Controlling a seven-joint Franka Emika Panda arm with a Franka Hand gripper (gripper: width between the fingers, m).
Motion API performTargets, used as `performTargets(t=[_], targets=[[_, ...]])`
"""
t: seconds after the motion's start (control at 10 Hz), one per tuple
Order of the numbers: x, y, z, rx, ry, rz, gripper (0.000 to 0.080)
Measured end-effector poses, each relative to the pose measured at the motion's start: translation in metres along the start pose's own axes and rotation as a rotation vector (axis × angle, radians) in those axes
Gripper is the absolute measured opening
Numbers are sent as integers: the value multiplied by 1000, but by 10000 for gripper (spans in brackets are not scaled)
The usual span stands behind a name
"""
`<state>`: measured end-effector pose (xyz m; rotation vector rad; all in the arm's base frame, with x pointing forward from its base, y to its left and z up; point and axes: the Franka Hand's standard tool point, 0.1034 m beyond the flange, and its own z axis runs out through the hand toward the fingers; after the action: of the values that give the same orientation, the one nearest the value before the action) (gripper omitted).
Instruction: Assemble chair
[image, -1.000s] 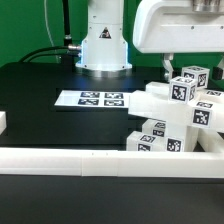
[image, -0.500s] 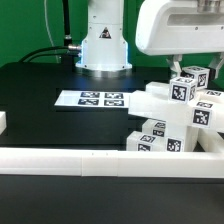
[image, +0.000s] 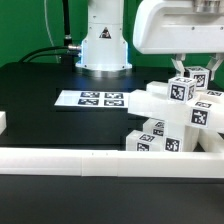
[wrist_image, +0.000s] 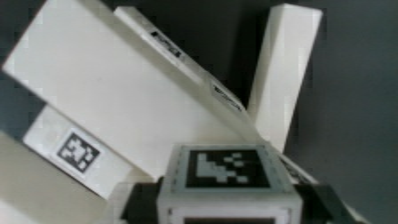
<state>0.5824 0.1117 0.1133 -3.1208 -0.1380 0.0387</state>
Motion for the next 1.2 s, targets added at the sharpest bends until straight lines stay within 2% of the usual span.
performTargets(t=[0.6, 1.1, 1.2], targets=[[2, -3, 0, 12, 37, 487, 282], [2, -4, 0, 22, 35, 757, 282], [3, -4, 1, 52, 32, 884, 282]])
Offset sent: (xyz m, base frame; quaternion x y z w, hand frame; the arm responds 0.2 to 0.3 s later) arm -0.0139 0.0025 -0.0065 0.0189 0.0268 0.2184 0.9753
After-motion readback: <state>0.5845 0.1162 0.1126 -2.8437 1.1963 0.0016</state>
